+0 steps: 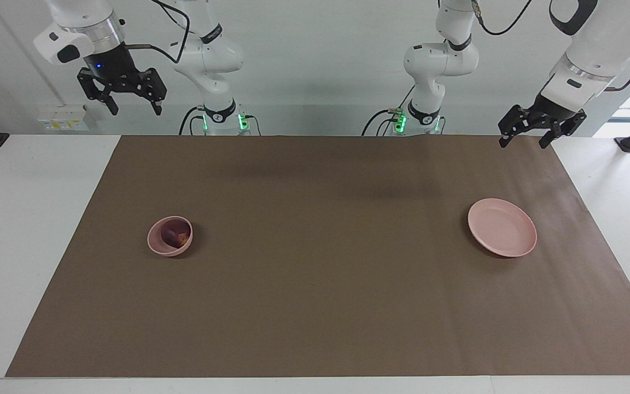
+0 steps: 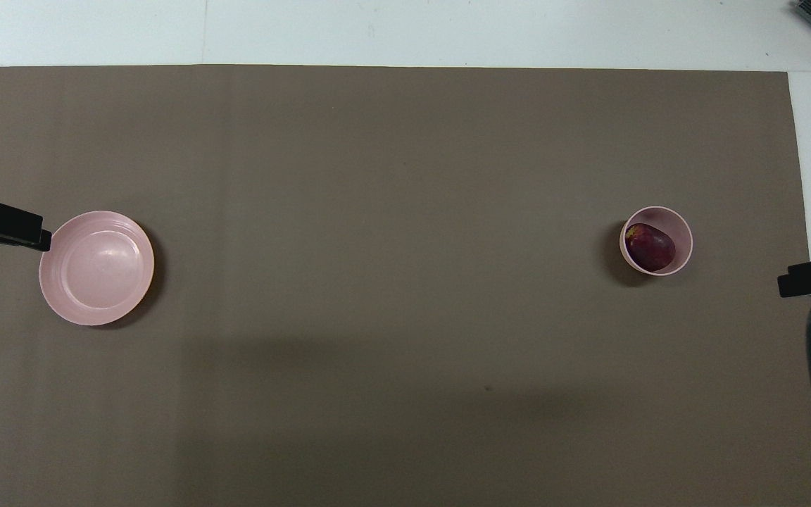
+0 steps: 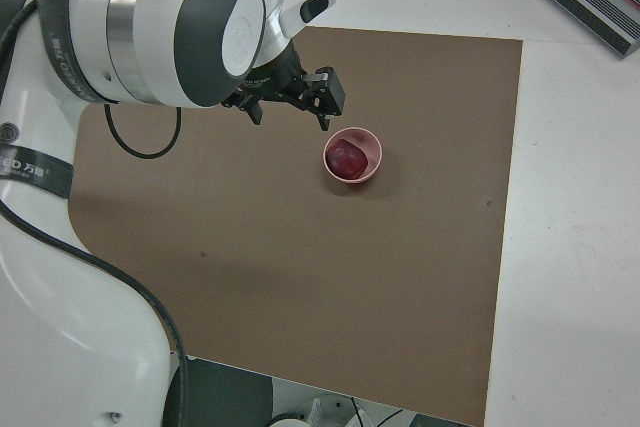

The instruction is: Move apple from plate to bowl

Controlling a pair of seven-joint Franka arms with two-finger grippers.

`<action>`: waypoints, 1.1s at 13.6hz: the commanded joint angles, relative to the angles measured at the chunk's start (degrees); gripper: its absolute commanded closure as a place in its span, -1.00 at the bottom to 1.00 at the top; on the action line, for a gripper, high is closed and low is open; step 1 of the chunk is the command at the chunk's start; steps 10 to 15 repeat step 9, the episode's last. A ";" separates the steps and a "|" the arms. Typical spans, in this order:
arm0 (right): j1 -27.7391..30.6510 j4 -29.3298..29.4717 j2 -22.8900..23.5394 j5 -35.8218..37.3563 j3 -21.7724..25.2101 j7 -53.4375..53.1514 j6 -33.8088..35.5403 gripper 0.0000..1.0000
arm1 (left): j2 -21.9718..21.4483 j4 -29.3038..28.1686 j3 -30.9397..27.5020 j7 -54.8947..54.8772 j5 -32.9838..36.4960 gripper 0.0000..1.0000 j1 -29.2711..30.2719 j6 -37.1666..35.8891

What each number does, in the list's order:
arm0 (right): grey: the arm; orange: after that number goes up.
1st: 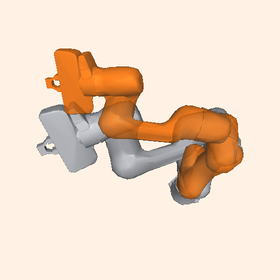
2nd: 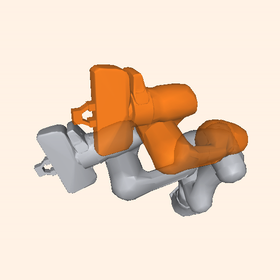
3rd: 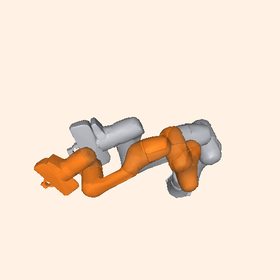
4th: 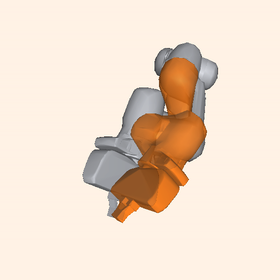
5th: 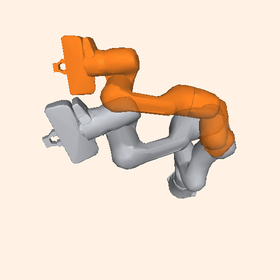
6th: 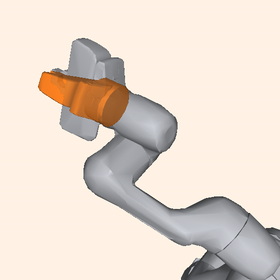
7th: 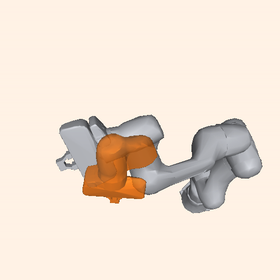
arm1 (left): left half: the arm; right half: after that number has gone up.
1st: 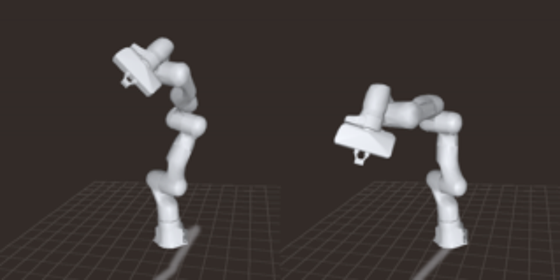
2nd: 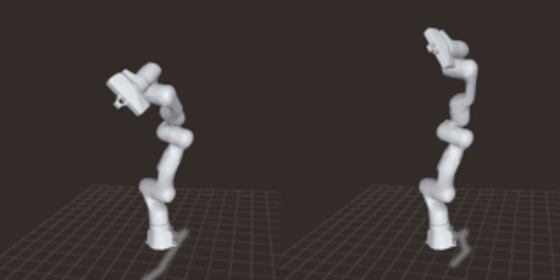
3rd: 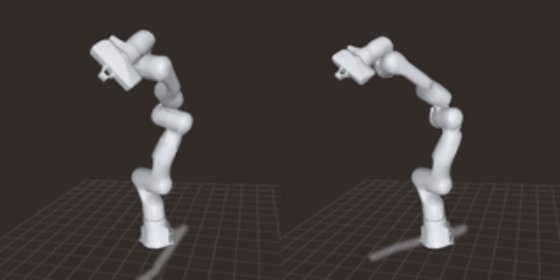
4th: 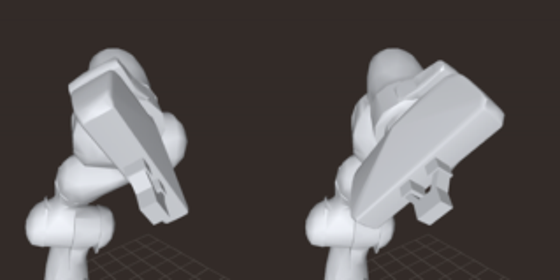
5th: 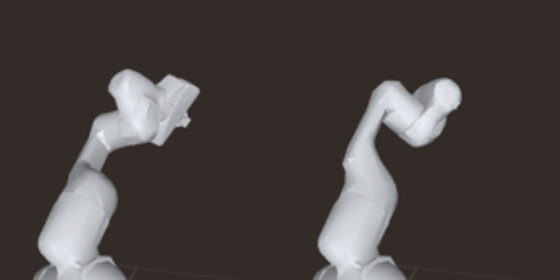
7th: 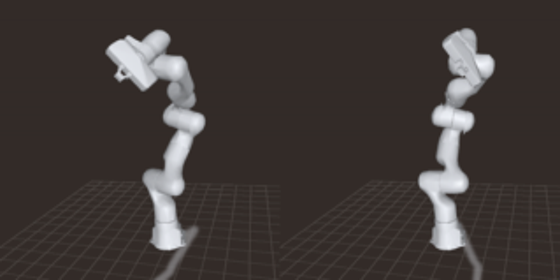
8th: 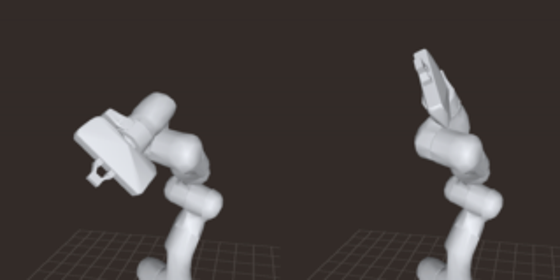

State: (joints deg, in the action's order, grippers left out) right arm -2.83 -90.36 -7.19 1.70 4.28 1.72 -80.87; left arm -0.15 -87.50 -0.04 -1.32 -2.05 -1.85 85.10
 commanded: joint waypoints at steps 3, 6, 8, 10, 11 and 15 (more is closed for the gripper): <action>1.16 -1.49 -1.25 0.86 -0.15 1.71 -1.30 -1.00 | -0.38 0.41 0.30 -0.79 -0.85 -1.00 0.79 -0.90; 1.25 -1.40 -1.25 0.85 -0.15 1.53 -1.30 -1.00 | -0.38 0.41 0.30 -0.79 -0.85 -1.00 0.79 -0.90; 1.25 -1.49 -1.25 0.94 -0.15 1.71 -1.39 -1.00 | -0.38 0.41 0.30 -0.79 -0.85 -1.00 0.79 -0.90; 1.25 -1.49 -1.25 0.94 -0.15 1.71 -1.30 -1.00 | -0.29 0.41 0.30 -0.79 -0.85 -1.00 0.79 -0.90; 1.25 -1.49 -1.25 0.94 -0.15 1.71 -1.30 -1.00 | -0.29 0.41 0.30 -0.79 -0.85 -1.00 0.79 -0.90; 1.25 -1.49 -1.25 0.94 -0.15 1.71 -1.30 -1.00 | -0.29 0.41 0.30 -0.79 -0.85 -1.00 0.79 -0.90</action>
